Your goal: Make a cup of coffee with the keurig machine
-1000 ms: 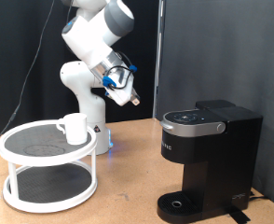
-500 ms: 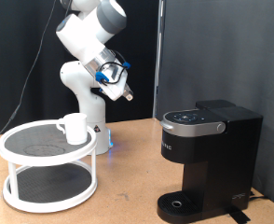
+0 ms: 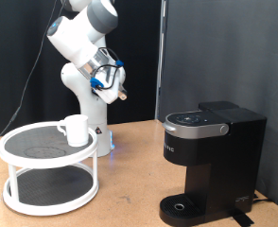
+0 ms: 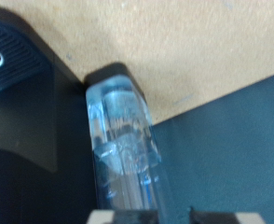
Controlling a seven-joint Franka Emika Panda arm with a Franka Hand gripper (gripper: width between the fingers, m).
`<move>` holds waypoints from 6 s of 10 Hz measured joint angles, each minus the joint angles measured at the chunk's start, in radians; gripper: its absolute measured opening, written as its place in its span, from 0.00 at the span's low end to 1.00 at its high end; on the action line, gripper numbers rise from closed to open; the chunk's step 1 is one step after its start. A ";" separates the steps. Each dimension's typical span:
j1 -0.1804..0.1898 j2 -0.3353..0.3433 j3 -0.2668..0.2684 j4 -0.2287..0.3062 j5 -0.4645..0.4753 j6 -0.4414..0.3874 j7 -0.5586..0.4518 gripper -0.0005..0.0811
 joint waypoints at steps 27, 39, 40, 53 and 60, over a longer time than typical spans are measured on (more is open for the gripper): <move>-0.087 0.295 -0.269 0.291 -0.142 -0.029 -0.238 0.01; -0.106 0.197 -0.275 0.225 -0.151 -0.050 -0.276 0.01; -0.115 0.192 -0.286 0.227 -0.164 -0.061 -0.279 0.01; -0.149 0.193 -0.378 0.162 -0.252 -0.015 -0.369 0.50; -0.149 0.207 -0.398 0.048 -0.220 0.118 -0.472 0.90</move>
